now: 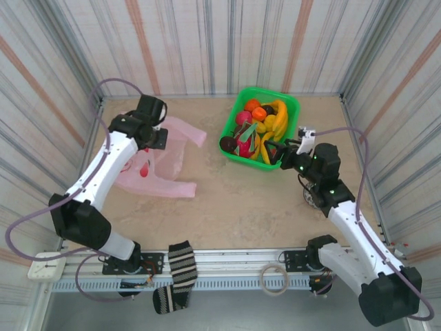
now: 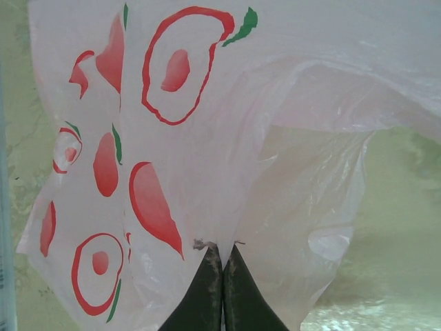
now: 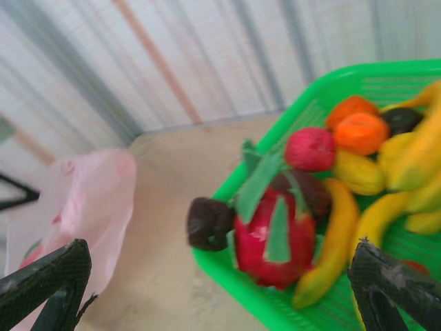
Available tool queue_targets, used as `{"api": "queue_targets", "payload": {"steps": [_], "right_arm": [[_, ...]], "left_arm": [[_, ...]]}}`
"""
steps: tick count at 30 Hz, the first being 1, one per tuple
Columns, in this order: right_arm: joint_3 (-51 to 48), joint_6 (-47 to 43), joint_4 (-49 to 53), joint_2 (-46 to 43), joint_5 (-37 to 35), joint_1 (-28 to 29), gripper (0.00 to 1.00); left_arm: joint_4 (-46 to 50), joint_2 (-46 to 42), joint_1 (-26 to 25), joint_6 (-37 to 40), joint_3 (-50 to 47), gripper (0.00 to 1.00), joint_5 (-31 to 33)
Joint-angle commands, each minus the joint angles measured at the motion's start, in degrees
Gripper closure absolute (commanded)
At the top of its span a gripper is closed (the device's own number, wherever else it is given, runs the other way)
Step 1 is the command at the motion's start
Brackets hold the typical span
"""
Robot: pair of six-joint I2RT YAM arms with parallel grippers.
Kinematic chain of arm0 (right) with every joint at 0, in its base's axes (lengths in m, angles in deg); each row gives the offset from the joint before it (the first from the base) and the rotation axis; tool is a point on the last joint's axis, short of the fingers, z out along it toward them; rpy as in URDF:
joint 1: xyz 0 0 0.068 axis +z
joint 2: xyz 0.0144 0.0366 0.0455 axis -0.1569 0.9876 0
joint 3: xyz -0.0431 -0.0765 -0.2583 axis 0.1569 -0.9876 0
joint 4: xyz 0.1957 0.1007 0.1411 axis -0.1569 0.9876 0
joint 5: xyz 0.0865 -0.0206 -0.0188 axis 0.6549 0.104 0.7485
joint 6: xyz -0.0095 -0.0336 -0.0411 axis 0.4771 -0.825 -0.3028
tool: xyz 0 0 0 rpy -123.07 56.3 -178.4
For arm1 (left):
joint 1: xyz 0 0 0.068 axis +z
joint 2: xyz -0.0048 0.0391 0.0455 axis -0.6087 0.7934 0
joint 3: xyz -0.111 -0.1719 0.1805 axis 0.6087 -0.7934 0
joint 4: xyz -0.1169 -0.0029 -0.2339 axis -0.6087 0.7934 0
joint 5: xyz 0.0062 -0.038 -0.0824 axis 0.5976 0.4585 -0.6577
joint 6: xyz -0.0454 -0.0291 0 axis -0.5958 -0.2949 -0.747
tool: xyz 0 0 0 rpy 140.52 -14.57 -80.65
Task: Place the fake fruits into the plastic bag and tie a complex knot
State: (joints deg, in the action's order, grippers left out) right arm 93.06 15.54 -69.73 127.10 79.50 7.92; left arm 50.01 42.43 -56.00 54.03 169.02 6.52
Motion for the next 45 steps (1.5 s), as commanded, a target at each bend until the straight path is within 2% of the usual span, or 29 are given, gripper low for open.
{"api": "queue_targets", "payload": {"steps": [1,5,9,13,17,21,27,31,36,38,42,43,45], "right_arm": [[-5.5,0.4,-12.3,0.6,-1.2,5.0,0.01],[-10.1,1.3,-24.4,6.2,-4.9,12.3,0.01],[-9.1,0.1,-34.5,17.7,-7.3,19.3,0.01],[-6.5,4.0,-50.8,31.5,-8.8,22.6,0.01],[-1.5,9.5,-60.5,43.4,-8.8,24.7,0.01],[4.3,13.6,-61.2,50.0,-9.7,26.0,0.01],[9.0,14.3,-58.7,53.4,-8.4,27.4,0.01],[11.7,15.5,-57.2,56.3,-8.7,28.0,0.06],[14.5,17.2,-53.4,57.8,-9.7,28.2,0.31],[14.3,17.1,-51.0,57.2,-11.1,28.4,0.48],[13.9,16.3,-43.1,54.3,-14.2,28.5,0.94],[13.8,15.9,-40.6,53.5,-15.0,28.5,1.00],[13.2,15.4,-35.6,51.5,-16.7,28.5,1.00]], "left_arm": [[9.0,-1.2,1.0,-3.2,3.9,1.00,-7.2],[9.6,-2.6,1.0,-3.4,6.2,1.00,-12.2],[9.1,-4.2,0.9,-3.6,7.2,1.00,-16.4],[8.6,-5.3,1.0,-3.8,7.3,1.00,-19.8],[8.5,-6.1,1.0,-4.0,7.5,1.00,-21.5],[8.6,-6.8,1.0,-4.0,7.6,1.00,-21.9],[8.4,-7.0,1.1,-4.3,7.6,1.00,-23.1],[7.9,-7.0,1.0,-4.4,7.6,1.00,-24.1],[8.1,-7.1,1.1,-3.2,8.3,1.00,-21.0],[8.4,-6.9,1.2,-2.9,9.0,1.00,-19.3],[8.7,-6.6,2.2,-1.4,10.7,1.00,-16.8],[9.1,-6.4,2.8,-1.0,11.5,1.00,-15.9],[9.7,-6.0,4.9,0.2,13.8,1.00,-14.4]]}}
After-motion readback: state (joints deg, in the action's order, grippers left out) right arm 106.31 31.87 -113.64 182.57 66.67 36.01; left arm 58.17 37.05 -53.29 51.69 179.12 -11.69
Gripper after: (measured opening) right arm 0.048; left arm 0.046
